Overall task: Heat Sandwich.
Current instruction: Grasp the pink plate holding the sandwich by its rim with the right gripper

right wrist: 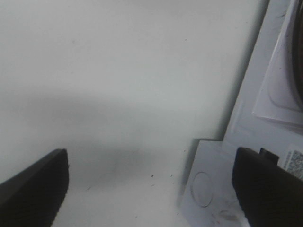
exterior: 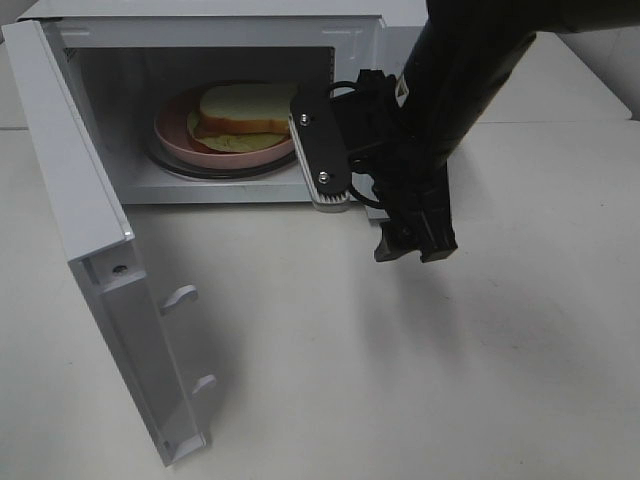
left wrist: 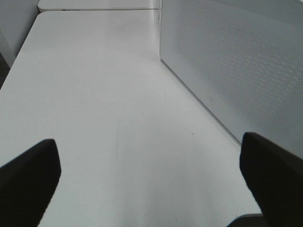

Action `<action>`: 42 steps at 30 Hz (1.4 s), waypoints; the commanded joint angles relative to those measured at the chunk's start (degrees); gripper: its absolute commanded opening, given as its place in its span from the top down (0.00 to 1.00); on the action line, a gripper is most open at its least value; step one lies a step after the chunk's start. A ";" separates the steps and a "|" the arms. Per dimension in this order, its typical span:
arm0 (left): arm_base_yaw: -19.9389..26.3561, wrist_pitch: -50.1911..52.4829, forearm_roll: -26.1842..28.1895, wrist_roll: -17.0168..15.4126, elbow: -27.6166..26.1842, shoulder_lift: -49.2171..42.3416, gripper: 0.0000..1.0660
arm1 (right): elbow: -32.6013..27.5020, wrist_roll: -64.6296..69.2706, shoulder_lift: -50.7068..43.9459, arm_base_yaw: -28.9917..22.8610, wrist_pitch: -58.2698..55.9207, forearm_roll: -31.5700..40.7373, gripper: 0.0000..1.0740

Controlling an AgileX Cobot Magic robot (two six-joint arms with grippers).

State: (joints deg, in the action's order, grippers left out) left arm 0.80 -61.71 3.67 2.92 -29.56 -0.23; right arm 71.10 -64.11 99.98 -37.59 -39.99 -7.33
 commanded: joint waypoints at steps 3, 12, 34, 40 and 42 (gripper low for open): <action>0.17 0.57 0.23 -0.06 0.00 -0.40 0.08 | 6.02 0.57 4.53 -0.92 1.43 0.17 0.19; 0.17 0.57 0.23 -0.06 0.00 -0.40 0.08 | 14.04 2.23 11.29 -1.32 4.18 0.17 0.20; 0.17 0.57 0.23 -0.06 0.00 -0.40 0.08 | 33.29 6.25 29.22 -1.32 5.96 0.23 0.22; 0.17 0.57 0.23 -0.06 0.00 -0.40 0.08 | 39.59 7.22 34.15 -1.32 5.39 0.23 0.23; 0.17 0.57 0.23 -0.06 0.00 -0.40 0.08 | 41.20 7.22 35.29 -1.32 5.39 0.23 0.24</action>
State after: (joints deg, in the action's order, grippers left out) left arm 0.80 -61.71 3.67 2.92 -29.56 -0.23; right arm 110.75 -57.64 134.42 -38.79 -34.66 -7.28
